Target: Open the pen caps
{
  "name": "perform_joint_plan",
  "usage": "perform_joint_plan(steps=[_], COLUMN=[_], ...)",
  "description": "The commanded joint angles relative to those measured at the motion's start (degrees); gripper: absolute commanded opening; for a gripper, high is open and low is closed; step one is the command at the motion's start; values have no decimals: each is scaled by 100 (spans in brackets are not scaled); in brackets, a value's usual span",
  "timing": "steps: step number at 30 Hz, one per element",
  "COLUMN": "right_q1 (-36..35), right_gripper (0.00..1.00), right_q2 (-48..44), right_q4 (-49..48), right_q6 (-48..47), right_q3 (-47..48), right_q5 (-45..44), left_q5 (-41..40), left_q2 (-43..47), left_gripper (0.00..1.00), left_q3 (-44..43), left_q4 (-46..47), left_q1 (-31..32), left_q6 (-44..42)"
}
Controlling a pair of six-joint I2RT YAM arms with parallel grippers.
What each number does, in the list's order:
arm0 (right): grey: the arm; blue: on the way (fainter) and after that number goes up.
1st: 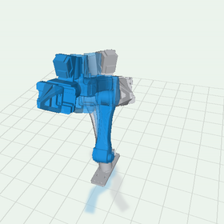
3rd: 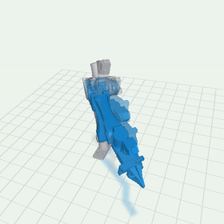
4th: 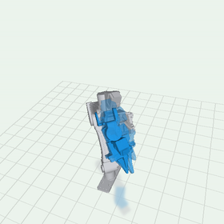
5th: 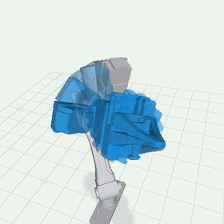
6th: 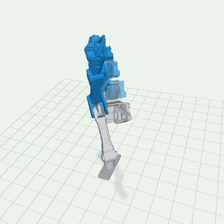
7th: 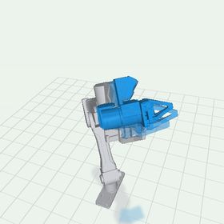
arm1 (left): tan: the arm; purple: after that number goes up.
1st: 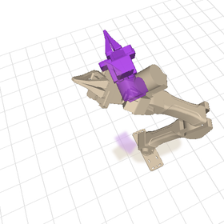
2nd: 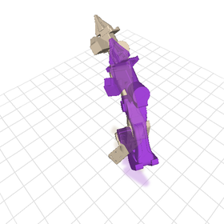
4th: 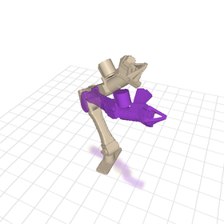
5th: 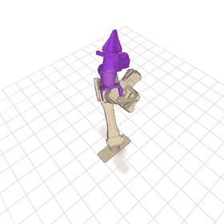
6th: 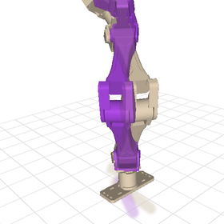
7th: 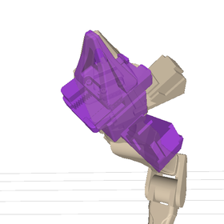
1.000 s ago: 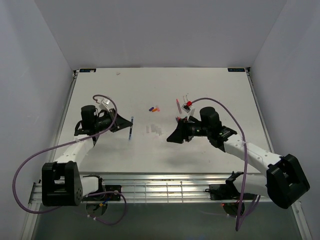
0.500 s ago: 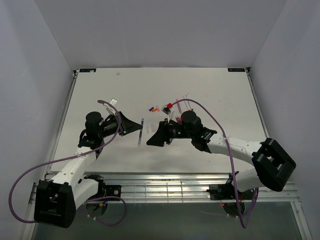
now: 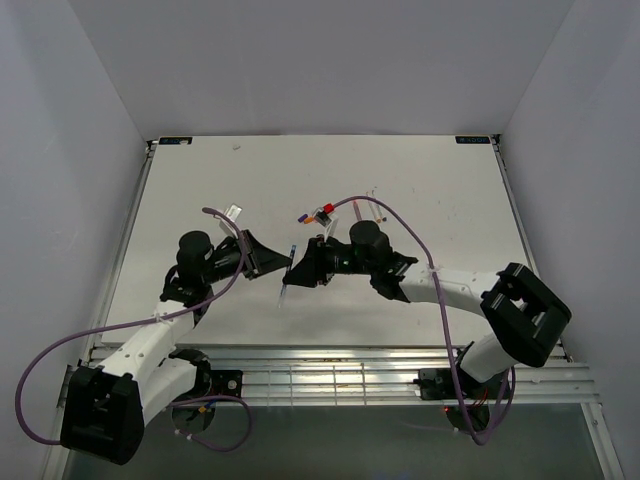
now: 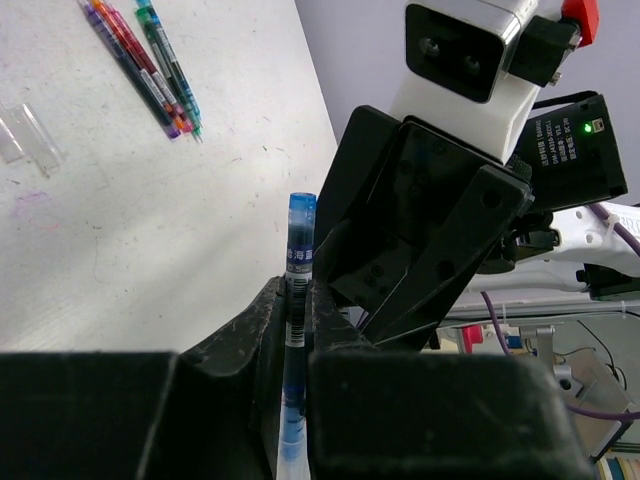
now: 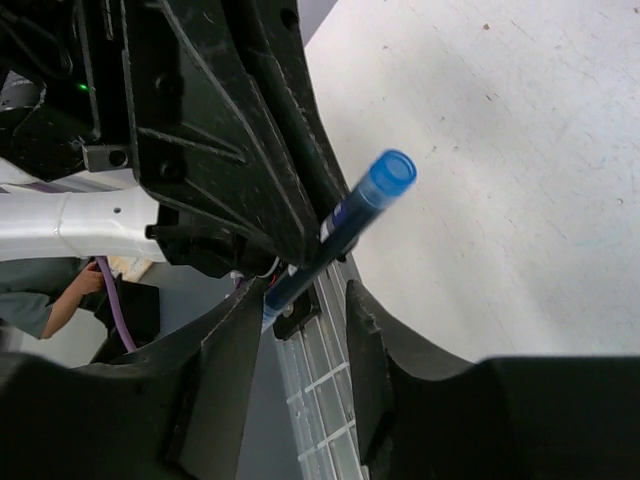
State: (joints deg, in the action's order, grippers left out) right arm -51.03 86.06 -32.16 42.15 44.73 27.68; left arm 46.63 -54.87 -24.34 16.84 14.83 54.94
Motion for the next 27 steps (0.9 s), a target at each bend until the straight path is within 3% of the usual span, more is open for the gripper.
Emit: perform_joint_plan(steps=[1,7,9,10,11,13,18,22,27], right_q1=[-22,-39,-39,-48,-48,-48,22,250,479], right_gripper=[42,27,14,10,8,8,8,8,8], right_q2=[182,332,341,324,297,192,-124,-327,-388], right_q4=[-659,-1108,-1143,-1134,-1117,-1073,-486,-221,-62], right_q6=[214,504,548,557,557,557,435,347,320], right_q3=[212,176,159,133,106,-25,-307,-535,-632], right_q5=[53,299,334,334,326,238,-87,-114,-27], left_q5=[-31,-110,-110,-102,-102,-171,-339,-646,-779], left_q2=[170,117,108,117,126,178,196,196,451], left_gripper=[0,0,0,2,14,26,41,49,50], left_q3=[8,-10,-36,-53,-80,-132,-431,-782,-836], left_q4=[162,205,214,214,214,214,-425,-1252,-1587], left_q1=[169,310,319,319,327,319,319,319,319], left_q6=[114,105,96,70,44,-44,-658,-1518,-2074])
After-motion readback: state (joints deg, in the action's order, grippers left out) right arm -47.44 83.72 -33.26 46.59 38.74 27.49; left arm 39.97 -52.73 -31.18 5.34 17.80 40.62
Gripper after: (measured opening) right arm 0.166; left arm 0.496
